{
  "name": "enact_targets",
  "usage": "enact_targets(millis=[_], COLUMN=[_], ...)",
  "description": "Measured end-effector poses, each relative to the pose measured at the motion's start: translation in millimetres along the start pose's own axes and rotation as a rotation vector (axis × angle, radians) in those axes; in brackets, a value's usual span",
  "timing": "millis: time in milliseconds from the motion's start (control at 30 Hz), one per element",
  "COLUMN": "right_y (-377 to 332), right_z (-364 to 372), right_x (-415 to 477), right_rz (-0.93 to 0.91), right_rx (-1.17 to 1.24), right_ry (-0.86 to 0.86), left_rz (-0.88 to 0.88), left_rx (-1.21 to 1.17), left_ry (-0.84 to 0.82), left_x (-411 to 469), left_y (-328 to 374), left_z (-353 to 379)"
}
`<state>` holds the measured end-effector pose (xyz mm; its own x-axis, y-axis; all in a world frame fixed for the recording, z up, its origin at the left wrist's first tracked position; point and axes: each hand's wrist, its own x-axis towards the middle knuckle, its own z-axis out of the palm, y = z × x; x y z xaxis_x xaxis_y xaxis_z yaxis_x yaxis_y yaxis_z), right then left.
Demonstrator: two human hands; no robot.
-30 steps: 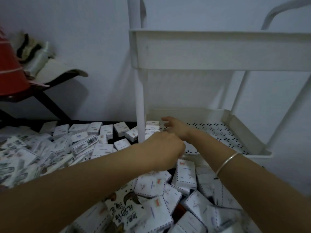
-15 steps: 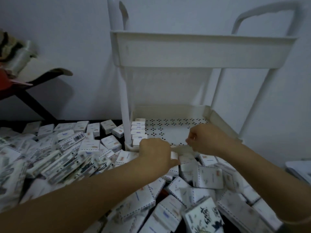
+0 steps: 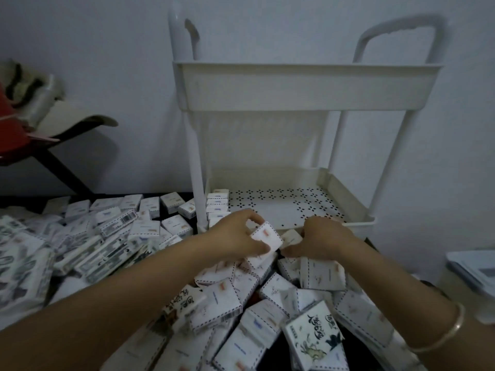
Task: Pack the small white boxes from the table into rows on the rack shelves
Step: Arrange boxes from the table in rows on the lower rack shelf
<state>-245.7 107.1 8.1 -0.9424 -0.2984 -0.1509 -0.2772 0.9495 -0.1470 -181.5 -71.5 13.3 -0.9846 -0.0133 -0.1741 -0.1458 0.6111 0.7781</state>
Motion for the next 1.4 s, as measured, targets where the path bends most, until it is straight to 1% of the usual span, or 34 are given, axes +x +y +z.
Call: enact_targets(millis=[133,233,333,467,600,733,833,867,933,1000,1033,1167,1300,1400], right_y=[9,17,24,27,23,7,-17,-26,-46,-64,-72,-97,-107,-109], right_z=[-4,-7,-13,-19,-21,-26,-26,-25,-23,-19,-17,-13,3,15], right_x=[-1,0,3,11,28,55,87,98,118,138,148,175,189,198], right_rz=[-0.035,-0.030,-0.062,-0.128,-0.136,-0.143,-0.071,-0.035,0.041,0.090,0.099,0.074,0.009,-0.003], right_rx=[0.185,0.507,0.773,0.966,1.039,1.117,1.189,1.223,1.262,1.242,1.221,1.181,1.130,1.145], right_ry=[-0.036,-0.106,-0.109,-0.115,-0.104,-0.096,-0.085,-0.101,-0.155,-0.169,-0.161,-0.172,-0.198,-0.221], left_rz=[0.022,0.047,0.036,0.060,0.119,0.216,0.280,0.258,0.136,0.018,-0.012,-0.018,-0.022,0.027], left_rx=[-0.060,-0.063,-0.093,-0.035,0.054,0.310,0.549,0.593,0.634,0.677,0.705,0.825,1.035,1.232], left_ry=[0.005,0.048,0.116,0.180,0.220,0.356,0.434,0.432,0.401,0.391,0.402,0.423,0.428,0.488], left_x=[-7,-8,-5,4,16,36,54,61,76,89,94,105,115,124], left_y=[-1,2,11,24,39,62,78,80,80,77,75,73,72,68], left_z=[-16,-31,-47,-60,-69,-79,-90,-92,-95,-96,-97,-104,-105,-97])
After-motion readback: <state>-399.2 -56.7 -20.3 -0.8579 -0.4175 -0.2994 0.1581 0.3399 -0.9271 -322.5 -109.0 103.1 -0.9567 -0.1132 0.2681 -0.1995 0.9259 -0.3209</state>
